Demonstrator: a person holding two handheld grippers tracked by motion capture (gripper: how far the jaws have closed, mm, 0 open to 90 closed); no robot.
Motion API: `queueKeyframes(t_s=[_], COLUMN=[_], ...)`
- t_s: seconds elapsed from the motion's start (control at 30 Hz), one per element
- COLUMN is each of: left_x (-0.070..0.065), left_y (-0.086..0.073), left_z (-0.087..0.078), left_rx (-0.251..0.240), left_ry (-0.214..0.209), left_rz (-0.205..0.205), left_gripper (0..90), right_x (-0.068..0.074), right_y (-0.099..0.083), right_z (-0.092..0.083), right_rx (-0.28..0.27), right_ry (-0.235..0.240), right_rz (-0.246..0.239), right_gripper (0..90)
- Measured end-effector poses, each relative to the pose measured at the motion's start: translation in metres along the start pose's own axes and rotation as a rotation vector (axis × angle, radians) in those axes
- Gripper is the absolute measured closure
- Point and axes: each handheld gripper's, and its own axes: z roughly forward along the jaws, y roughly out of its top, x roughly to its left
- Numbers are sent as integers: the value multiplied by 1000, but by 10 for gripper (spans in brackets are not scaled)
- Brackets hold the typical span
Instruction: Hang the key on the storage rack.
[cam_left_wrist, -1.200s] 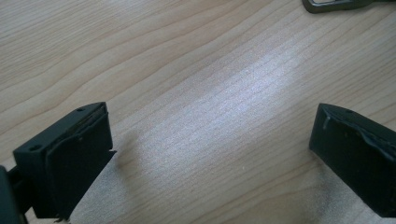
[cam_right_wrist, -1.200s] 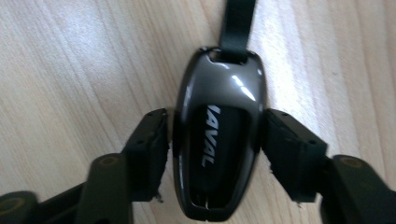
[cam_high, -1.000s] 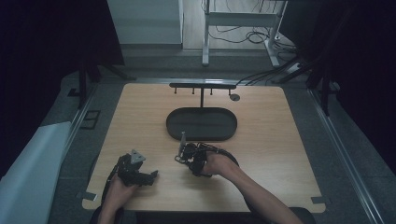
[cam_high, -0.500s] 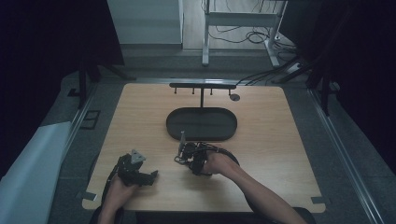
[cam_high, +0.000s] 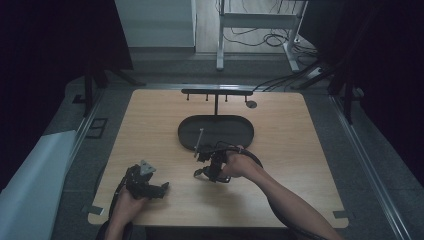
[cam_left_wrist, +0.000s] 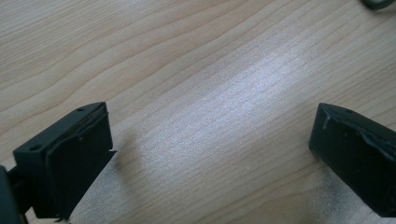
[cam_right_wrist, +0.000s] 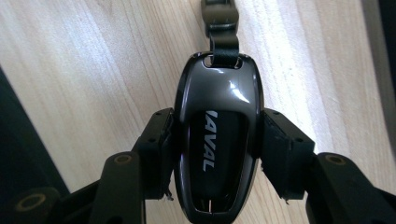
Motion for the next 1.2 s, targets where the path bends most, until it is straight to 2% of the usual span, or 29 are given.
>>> queueKeyframes(t_s=[0.33,0.37,0.57,0.73,1.13,1.2], left_x=[0,0,-1,0,0,0], left_y=[0,0,0,0,0,0], left_z=[0,0,0,0,1,1], left_rx=[-1,-1,0,0,0,0], left_ry=[0,-1,-2,-3,-6,-6], left_rz=[-3,-3,-1,-2,-3,-3], left_gripper=[0,0,0,0,0,0], right_x=[-10,-14,-22,-31,-57,-65], right_y=[-7,-11,-16,-22,-38,-44], right_z=[-26,-33,-45,-57,-90,-101], right_rx=[-11,-18,-15,-26,-30,-39], right_ry=[9,9,1,13,-21,-34], right_rz=[24,35,59,93,178,206], right_gripper=[486,486,486,486,486,487])
